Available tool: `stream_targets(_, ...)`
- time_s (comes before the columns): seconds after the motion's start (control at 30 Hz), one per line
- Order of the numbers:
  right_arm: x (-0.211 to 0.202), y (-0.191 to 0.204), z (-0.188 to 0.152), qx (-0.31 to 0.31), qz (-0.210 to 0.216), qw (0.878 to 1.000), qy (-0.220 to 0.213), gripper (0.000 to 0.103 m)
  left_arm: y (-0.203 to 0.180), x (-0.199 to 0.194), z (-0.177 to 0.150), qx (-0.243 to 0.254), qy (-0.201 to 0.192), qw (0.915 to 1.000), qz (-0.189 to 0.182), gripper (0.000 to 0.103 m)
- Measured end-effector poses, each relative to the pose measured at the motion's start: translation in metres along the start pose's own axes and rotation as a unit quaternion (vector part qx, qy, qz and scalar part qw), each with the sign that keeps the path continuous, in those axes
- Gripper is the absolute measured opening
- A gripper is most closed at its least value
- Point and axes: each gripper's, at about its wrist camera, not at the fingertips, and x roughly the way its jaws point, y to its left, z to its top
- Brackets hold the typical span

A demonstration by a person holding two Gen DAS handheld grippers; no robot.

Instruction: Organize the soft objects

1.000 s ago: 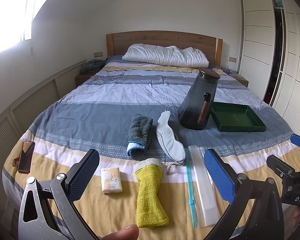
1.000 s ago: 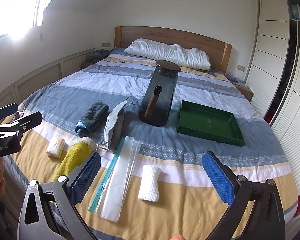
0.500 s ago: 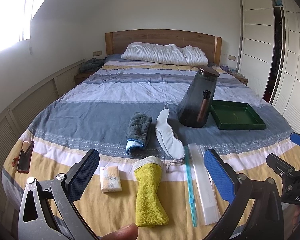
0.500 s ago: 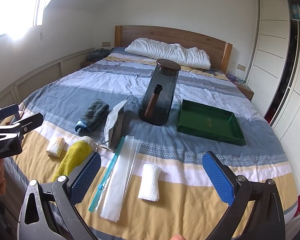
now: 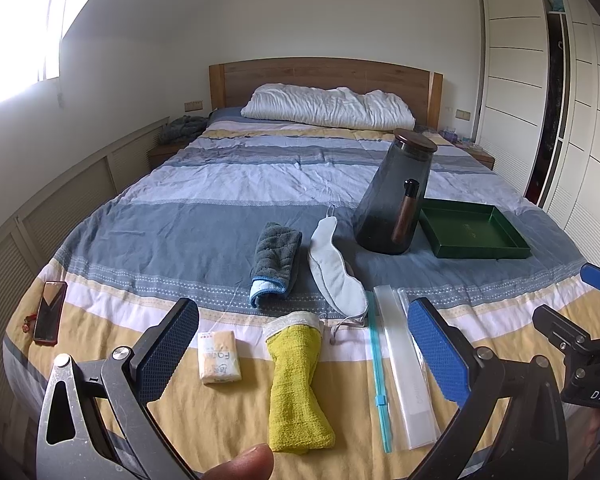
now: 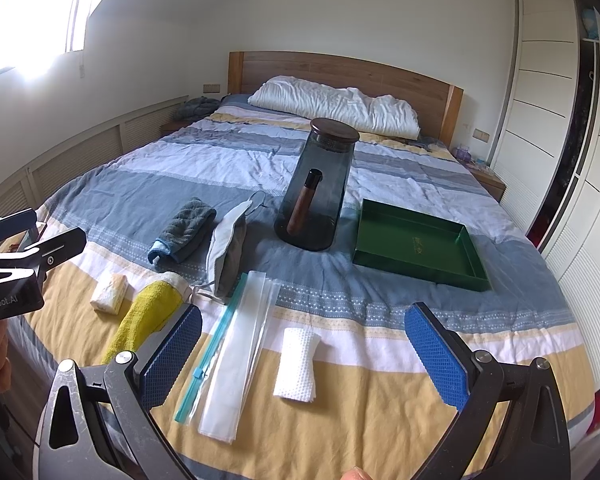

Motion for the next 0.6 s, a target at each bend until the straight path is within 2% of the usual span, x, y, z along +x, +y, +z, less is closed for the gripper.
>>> stream_targets(0.6,0.0001,-0.0017,-0.0008,-0.001,0.002,1.000,0.004,0.103,-0.0026,0.0012,-0.0023,-0.001,0.006,1.0000,-0.002,0.102)
